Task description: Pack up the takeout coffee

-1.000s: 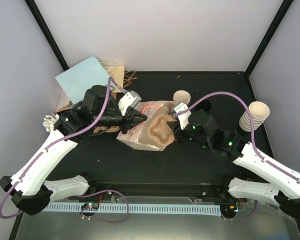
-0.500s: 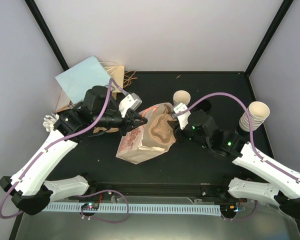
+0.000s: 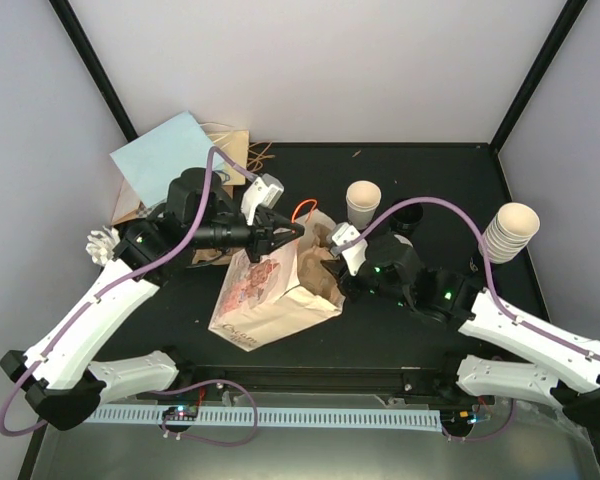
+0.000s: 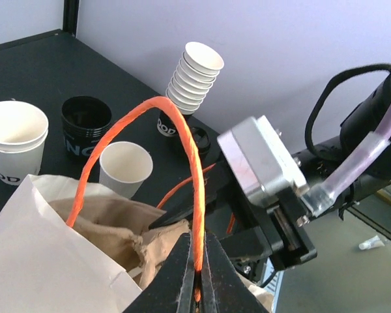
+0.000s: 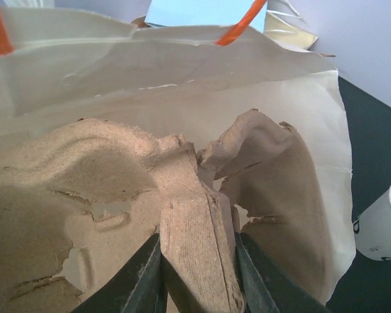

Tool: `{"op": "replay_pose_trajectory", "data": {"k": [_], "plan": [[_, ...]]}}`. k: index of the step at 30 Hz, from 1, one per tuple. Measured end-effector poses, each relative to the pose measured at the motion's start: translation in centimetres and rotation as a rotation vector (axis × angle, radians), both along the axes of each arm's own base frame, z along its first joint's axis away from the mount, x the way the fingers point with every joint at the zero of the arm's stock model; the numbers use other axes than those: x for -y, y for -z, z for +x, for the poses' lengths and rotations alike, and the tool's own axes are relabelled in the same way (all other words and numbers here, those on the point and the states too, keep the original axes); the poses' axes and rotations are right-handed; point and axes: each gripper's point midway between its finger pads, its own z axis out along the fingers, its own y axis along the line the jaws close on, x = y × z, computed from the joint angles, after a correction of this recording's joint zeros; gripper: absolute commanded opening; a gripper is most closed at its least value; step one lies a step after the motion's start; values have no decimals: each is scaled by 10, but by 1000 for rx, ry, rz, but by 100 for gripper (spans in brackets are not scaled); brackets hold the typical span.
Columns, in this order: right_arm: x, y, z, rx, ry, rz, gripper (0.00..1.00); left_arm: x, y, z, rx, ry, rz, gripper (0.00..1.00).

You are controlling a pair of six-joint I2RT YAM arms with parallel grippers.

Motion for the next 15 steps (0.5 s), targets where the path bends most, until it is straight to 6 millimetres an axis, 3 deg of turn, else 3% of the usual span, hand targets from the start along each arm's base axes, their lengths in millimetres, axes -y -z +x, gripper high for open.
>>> {"op": "replay_pose_trajectory", "data": {"k": [8, 15], "plan": [[-2, 15, -5, -15, -17, -21, 28, 6, 3, -1, -25, 24, -35, 1], [2, 14, -10, -18, -32, -28, 28, 9, 20, -1, -60, 31, -28, 2]]}}
